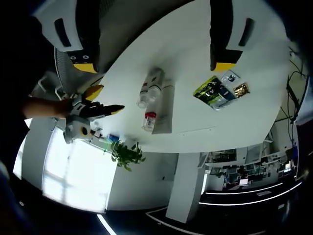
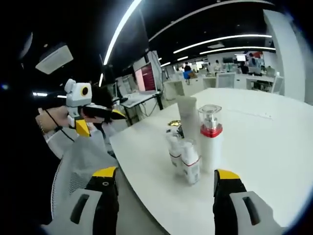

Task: Arrange the skincare products in the storage area until every visible bottle or jar stands upright without overlapping.

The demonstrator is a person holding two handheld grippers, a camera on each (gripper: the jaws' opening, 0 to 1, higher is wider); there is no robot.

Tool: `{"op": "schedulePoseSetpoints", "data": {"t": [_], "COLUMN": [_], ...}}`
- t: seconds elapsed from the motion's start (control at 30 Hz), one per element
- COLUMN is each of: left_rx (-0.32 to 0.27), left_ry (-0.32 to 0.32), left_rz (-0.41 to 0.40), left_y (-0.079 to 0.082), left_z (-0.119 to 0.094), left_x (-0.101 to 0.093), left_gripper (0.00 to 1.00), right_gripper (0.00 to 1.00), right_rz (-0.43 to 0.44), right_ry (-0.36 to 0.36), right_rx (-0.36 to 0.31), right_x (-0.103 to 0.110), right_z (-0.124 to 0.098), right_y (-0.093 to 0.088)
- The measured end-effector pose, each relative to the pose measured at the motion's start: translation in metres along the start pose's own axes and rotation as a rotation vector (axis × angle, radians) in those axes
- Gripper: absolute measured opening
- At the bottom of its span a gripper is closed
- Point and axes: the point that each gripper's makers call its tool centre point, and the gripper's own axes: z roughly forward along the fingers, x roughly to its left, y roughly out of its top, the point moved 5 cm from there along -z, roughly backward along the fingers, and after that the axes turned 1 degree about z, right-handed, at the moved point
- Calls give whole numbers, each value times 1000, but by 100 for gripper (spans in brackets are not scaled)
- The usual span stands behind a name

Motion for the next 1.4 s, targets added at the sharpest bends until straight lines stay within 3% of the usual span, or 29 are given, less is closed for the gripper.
{"op": "schedulePoseSetpoints", "data": {"t": [0.1,0.43,0.57,0.7,0.83,0.93,1.03,1.17,1.4], "left_rx": [5,41,64,74,76,91,127,139,151], "left_ry": [11,44,49,56,60,52,53,42,30], "left_rz": [-13,-42,-51,-38,-30,-29,-6,4,-30], "left_y": [-3,-23,-33,-36,-40,-46,-52,-56,-49], "left_z": [-3,-13,-15,-17,-15,-12,-11,-10,-4], "left_x": [3,8,7,7,9,7,3,7,8], "left_gripper": [87,90,92,95,99,99,99,99,99], "right_gripper": [85,99,99,99,99,99,99,99,99], "right_rz": [18,27,48,15,33,13,-32,17,18], "right_ry": [-21,-103,-121,-153,-192,-244,-274,-265,-262], "right_rx": [21,-7,-17,14,-29,-5,1,-75,-70], "right_x": [8,18,22,29,34,27,23,22,21], "right_z": [-4,-13,-19,-24,-28,-28,-29,-31,-31], "right_y": [0,-3,-1,-5,-5,-19,-19,-10,-12]}}
